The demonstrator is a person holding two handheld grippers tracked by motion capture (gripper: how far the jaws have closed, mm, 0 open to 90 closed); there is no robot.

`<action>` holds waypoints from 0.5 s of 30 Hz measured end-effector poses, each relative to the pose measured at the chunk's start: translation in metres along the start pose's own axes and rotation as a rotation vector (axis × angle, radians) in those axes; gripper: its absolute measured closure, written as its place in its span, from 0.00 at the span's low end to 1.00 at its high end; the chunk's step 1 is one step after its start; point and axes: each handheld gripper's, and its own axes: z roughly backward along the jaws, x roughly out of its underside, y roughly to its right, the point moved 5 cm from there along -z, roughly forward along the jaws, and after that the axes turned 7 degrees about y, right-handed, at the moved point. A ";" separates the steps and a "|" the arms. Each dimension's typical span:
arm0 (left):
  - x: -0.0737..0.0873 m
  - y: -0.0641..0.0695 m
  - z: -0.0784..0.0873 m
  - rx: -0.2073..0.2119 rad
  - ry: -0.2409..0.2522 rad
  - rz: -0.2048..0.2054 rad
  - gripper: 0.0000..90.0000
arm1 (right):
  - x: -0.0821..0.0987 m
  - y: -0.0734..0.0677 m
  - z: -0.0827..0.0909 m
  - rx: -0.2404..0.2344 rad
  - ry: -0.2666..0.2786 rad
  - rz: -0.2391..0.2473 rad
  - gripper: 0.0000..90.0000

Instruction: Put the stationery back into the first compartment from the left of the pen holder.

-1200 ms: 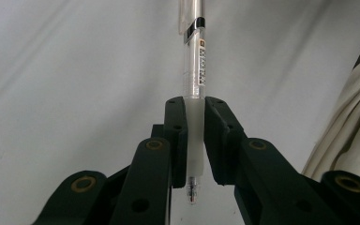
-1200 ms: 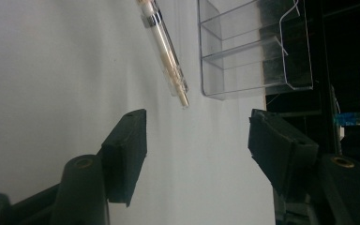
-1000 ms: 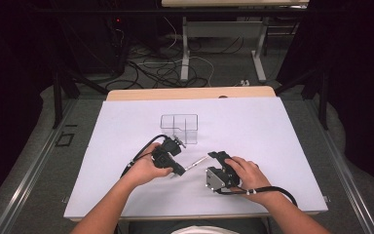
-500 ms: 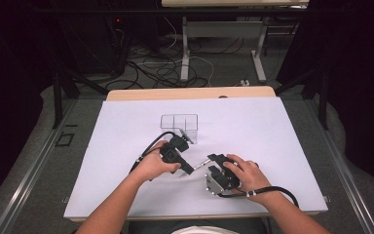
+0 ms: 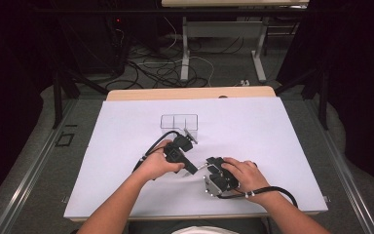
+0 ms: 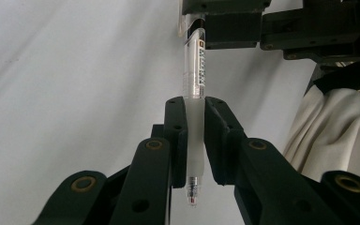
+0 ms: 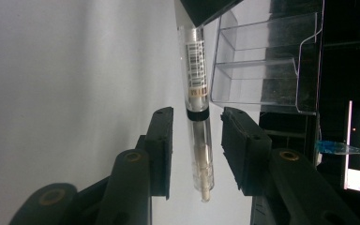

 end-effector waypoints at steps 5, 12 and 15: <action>-0.002 0.003 -0.002 0.013 -0.008 -0.015 0.89 | -0.001 0.000 0.000 -0.002 0.012 0.040 0.78; -0.003 0.005 -0.003 0.014 -0.018 -0.031 0.89 | -0.001 0.000 0.000 -0.013 0.003 0.064 0.84; -0.003 0.005 -0.003 0.015 -0.017 -0.031 0.89 | -0.001 -0.001 0.000 -0.029 -0.002 0.075 0.88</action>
